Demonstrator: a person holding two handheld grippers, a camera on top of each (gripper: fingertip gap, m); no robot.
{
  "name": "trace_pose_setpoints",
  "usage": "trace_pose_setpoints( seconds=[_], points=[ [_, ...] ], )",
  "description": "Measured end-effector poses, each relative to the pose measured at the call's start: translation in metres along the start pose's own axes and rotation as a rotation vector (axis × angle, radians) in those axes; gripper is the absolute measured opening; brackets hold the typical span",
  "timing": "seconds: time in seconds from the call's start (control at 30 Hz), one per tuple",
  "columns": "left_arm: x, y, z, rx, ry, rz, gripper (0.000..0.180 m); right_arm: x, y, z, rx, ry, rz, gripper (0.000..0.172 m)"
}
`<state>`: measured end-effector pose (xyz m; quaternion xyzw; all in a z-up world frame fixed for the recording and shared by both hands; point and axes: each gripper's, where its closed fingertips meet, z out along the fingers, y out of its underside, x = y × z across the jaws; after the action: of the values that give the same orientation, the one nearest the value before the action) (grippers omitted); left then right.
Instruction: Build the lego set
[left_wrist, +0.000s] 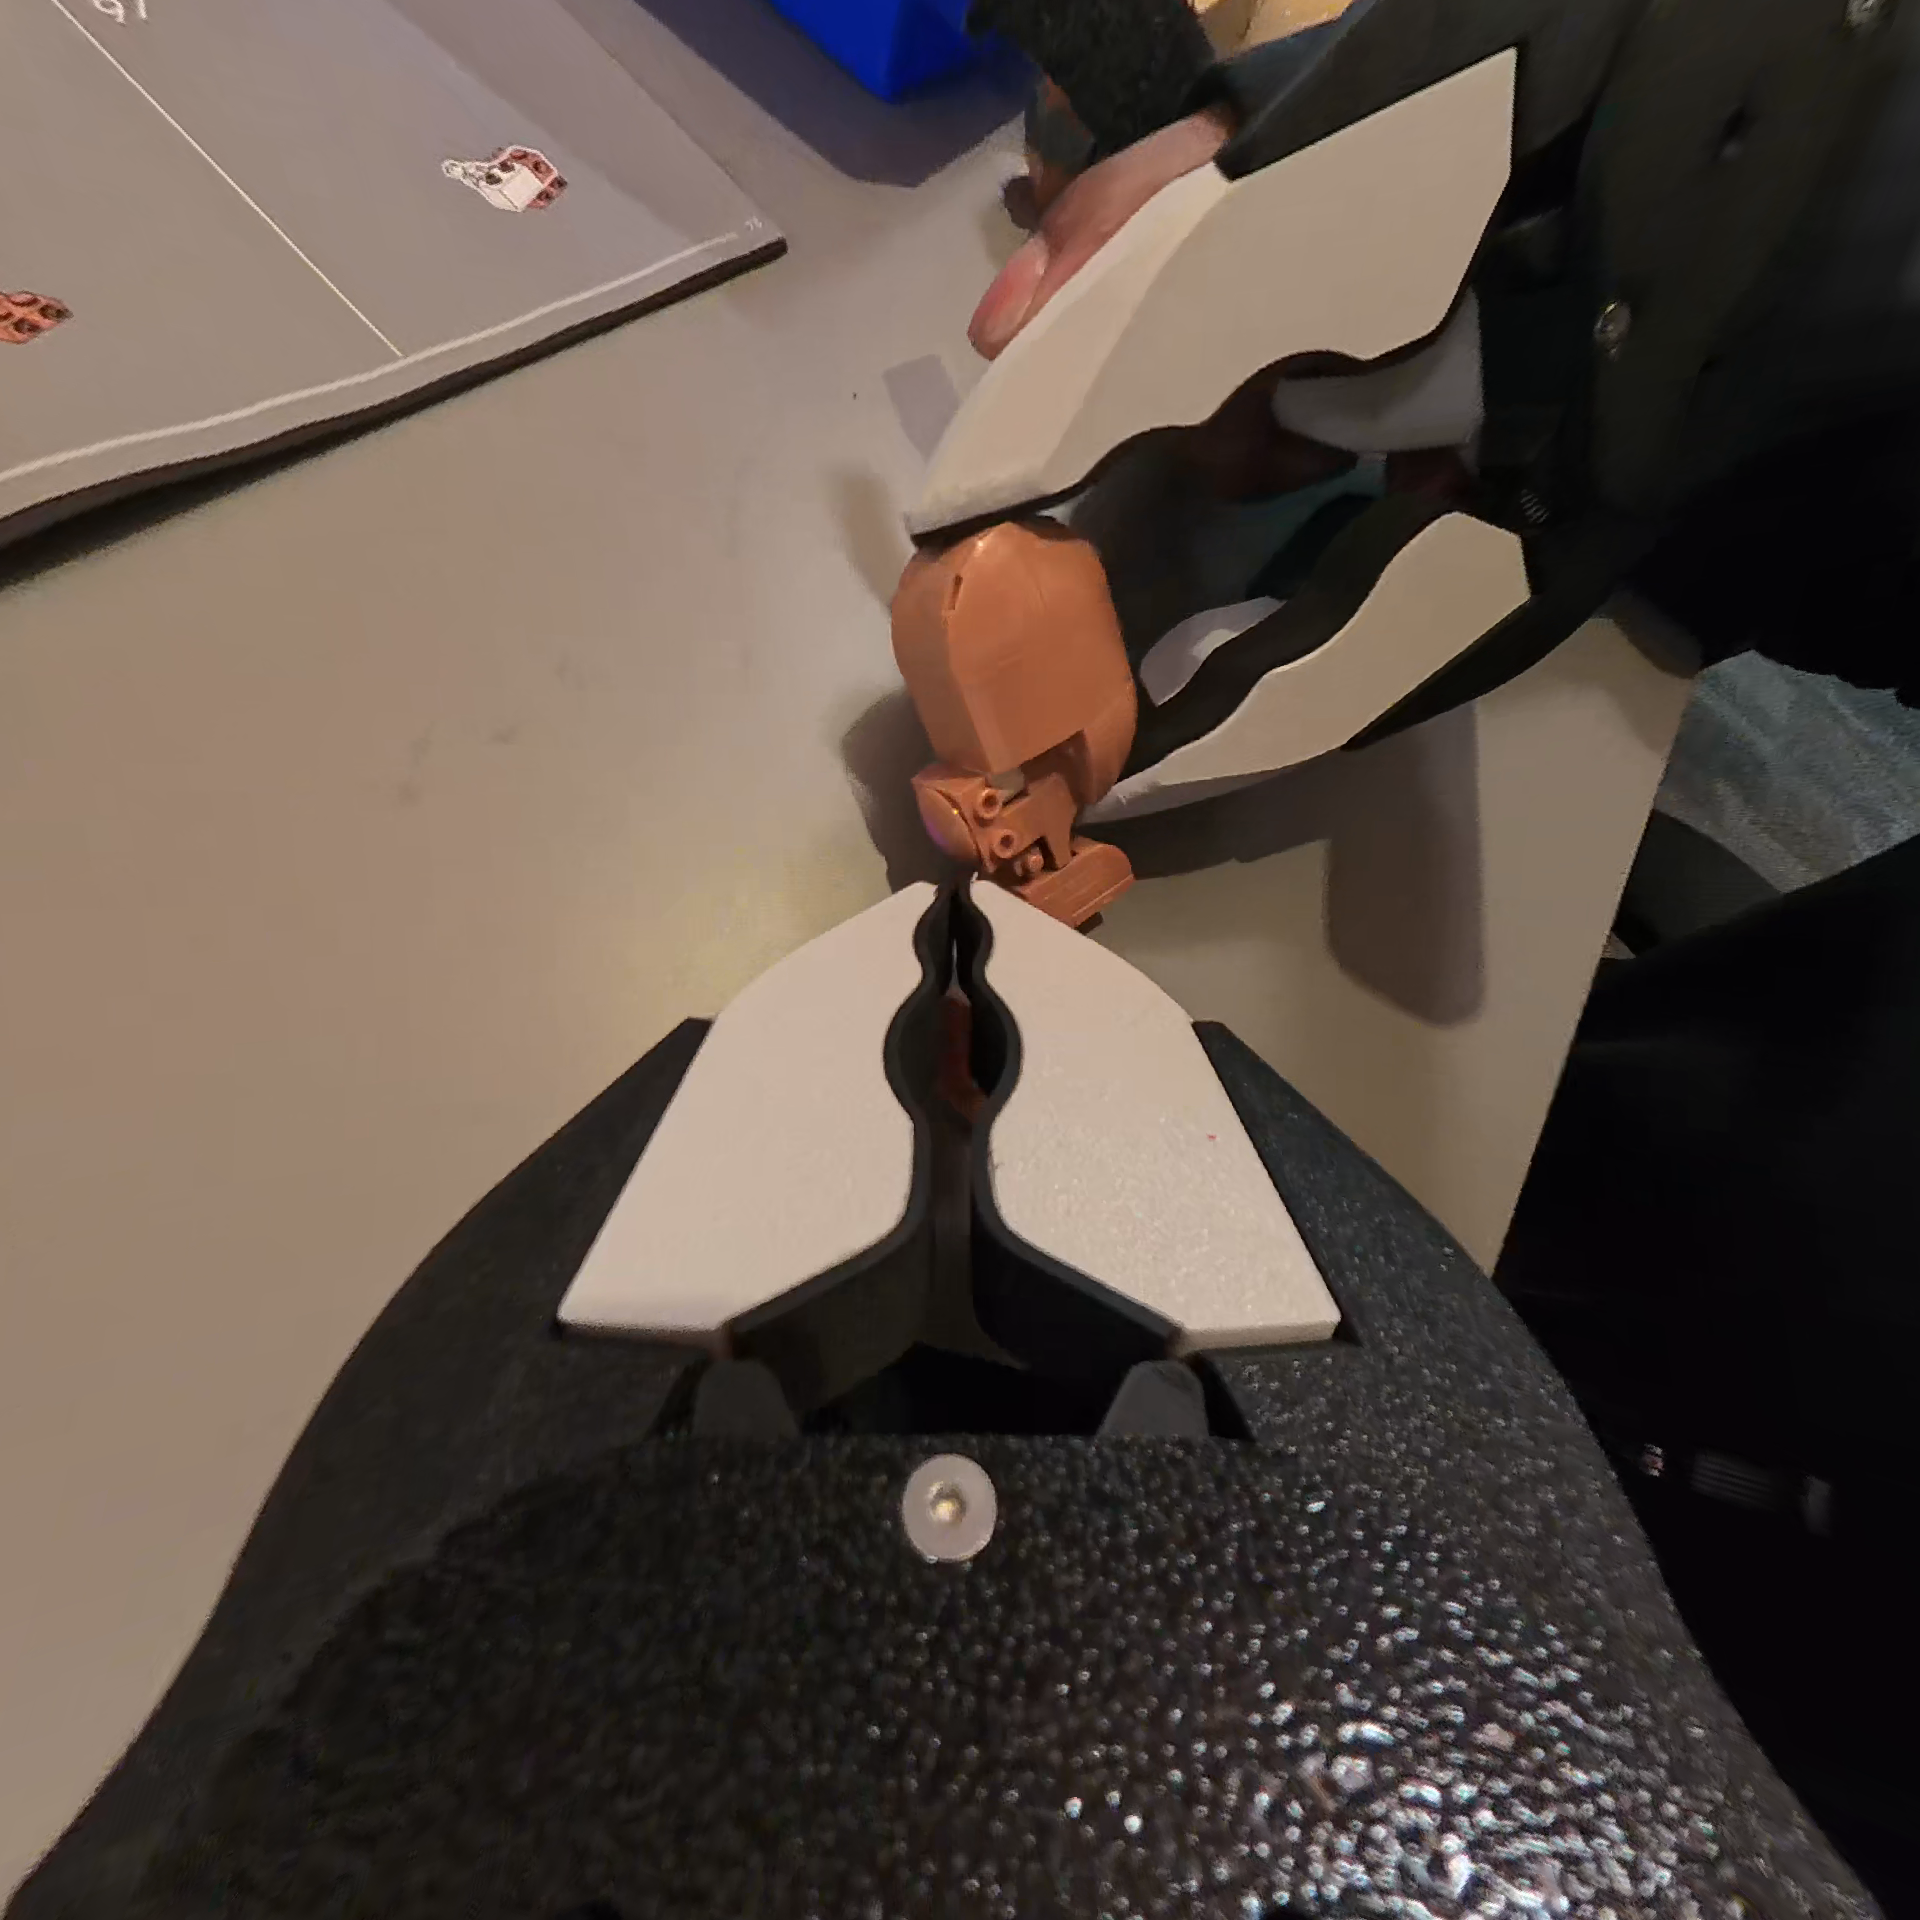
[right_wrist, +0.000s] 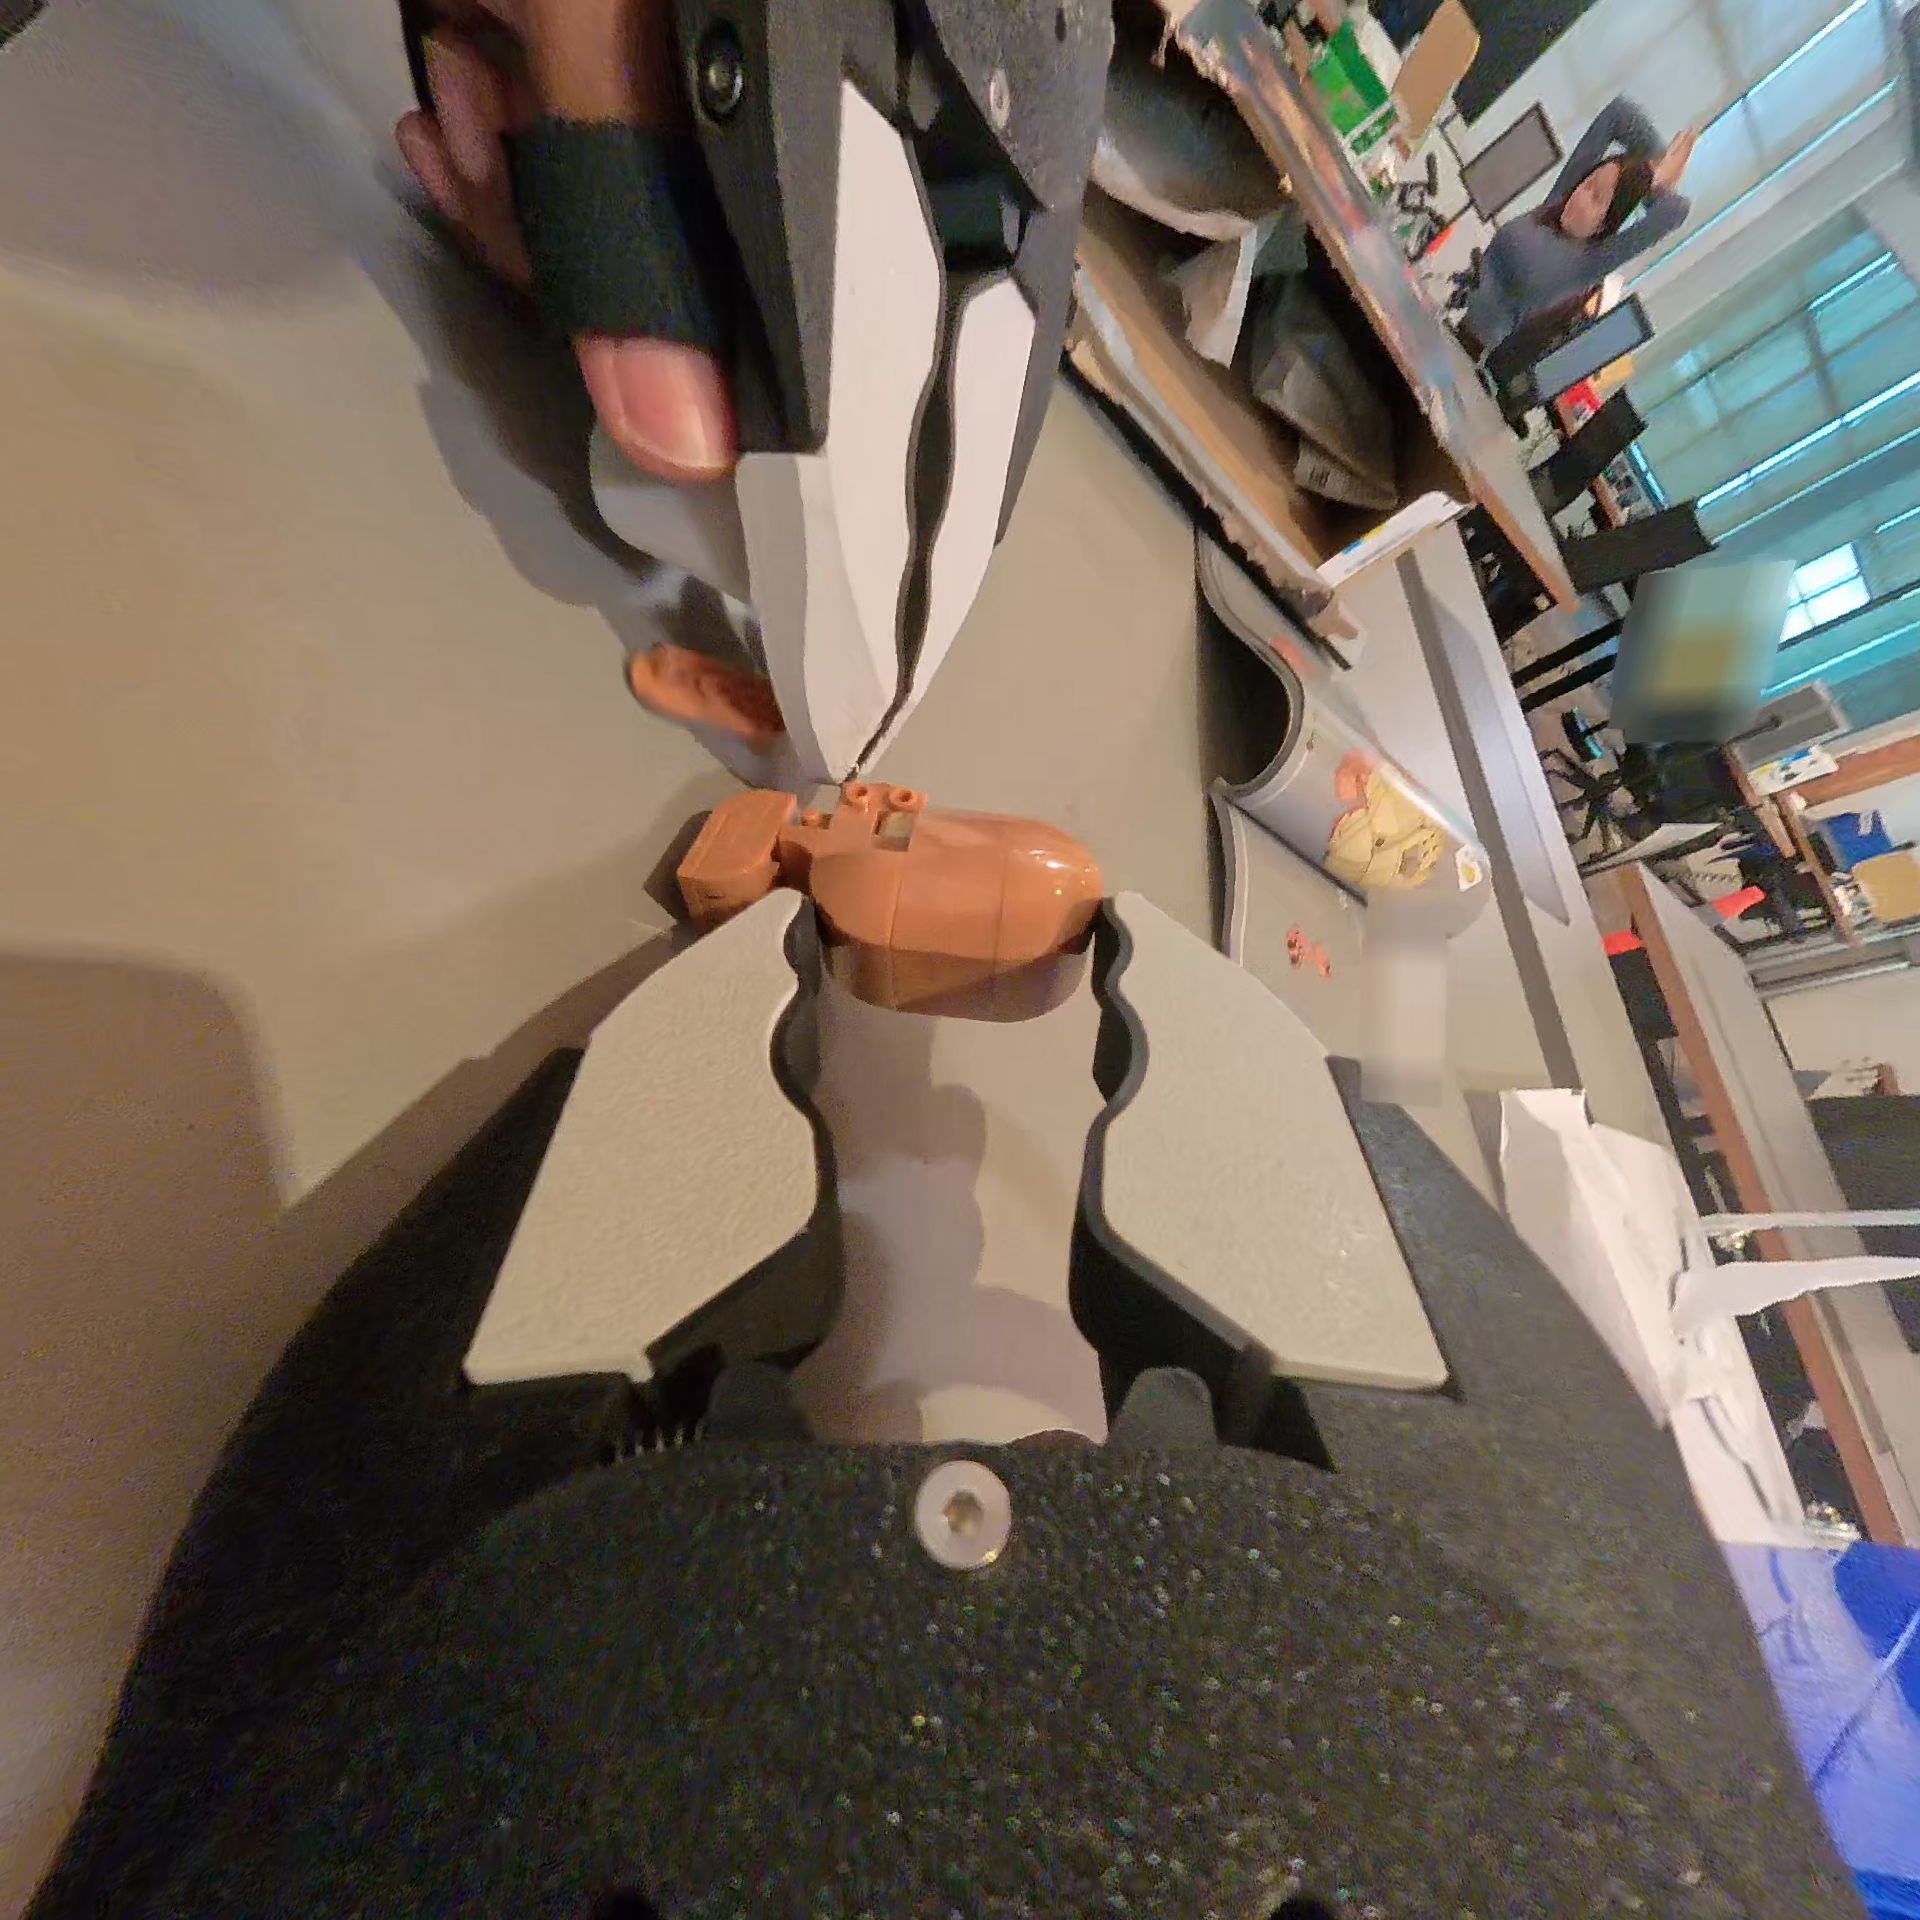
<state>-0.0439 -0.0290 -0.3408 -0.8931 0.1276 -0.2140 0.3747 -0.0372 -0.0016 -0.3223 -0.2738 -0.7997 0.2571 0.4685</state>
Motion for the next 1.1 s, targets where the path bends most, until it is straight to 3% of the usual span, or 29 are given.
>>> trace_pose_setpoints(
  seconds=[0.53, 0.77, 0.87, 0.93, 1.1],
  points=[
    [-0.006, 0.004, -0.026, 0.11, -0.029, -0.046, 0.001, 0.0, 0.029, 0.001, -0.211, -0.17, 0.342, 0.055],
    [-0.005, 0.001, -0.042, 0.213, -0.01, -0.059, 0.0, 0.005, 0.009, -0.009, -0.238, -0.009, 0.597, 0.062],
    [-0.004, -0.001, -0.045, 0.243, 0.011, -0.061, 0.0, -0.003, 0.016, -0.004, -0.373, 0.091, 0.561, 0.077],
    [-0.002, -0.001, -0.046, 0.244, 0.032, -0.055, 0.0, -0.005, 0.022, 0.0, -0.44, 0.117, 0.51, 0.075],
    [0.004, -0.001, -0.048, 0.257, 0.056, -0.03, 0.0, -0.007, 0.019, 0.008, -0.399, -0.041, 0.349, 0.07]
  ],
)
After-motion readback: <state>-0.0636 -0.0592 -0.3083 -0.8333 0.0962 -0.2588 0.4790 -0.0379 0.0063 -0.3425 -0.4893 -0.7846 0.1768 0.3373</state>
